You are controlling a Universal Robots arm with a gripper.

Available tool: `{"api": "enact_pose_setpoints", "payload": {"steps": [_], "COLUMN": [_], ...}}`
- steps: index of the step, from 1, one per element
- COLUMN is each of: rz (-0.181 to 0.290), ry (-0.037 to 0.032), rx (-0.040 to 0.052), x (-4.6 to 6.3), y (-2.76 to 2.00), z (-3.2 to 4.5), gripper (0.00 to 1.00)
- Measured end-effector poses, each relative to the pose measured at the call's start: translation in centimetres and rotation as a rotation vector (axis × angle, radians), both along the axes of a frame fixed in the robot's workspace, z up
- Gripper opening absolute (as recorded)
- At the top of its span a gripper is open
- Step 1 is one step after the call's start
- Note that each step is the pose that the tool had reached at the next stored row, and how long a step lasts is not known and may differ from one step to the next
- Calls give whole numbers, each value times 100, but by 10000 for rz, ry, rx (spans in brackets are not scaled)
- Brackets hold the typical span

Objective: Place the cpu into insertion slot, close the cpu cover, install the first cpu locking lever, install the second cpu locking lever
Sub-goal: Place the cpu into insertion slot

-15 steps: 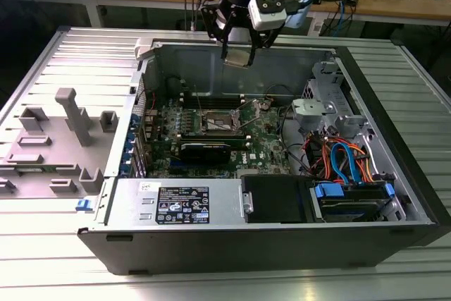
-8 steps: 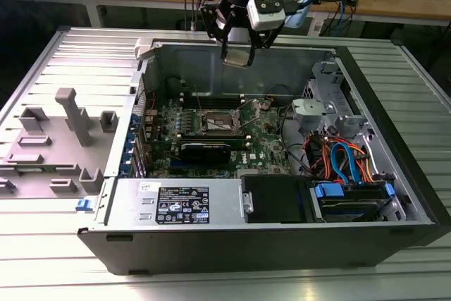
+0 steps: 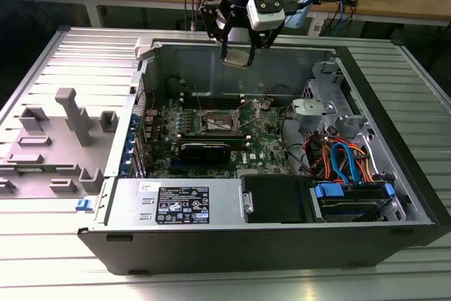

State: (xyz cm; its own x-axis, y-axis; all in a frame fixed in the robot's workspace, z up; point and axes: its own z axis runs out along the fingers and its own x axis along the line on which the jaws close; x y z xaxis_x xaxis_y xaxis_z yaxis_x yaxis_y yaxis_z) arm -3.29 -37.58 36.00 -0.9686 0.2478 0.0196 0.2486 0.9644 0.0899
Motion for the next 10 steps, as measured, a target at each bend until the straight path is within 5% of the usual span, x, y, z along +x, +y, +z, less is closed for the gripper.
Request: {"api": "enact_pose_setpoints", "payload": {"steps": [10], "rz": [-412], "ry": [0], "rx": [1], "x": [0], "y": [0], "z": [-8], "gripper": [54]}}
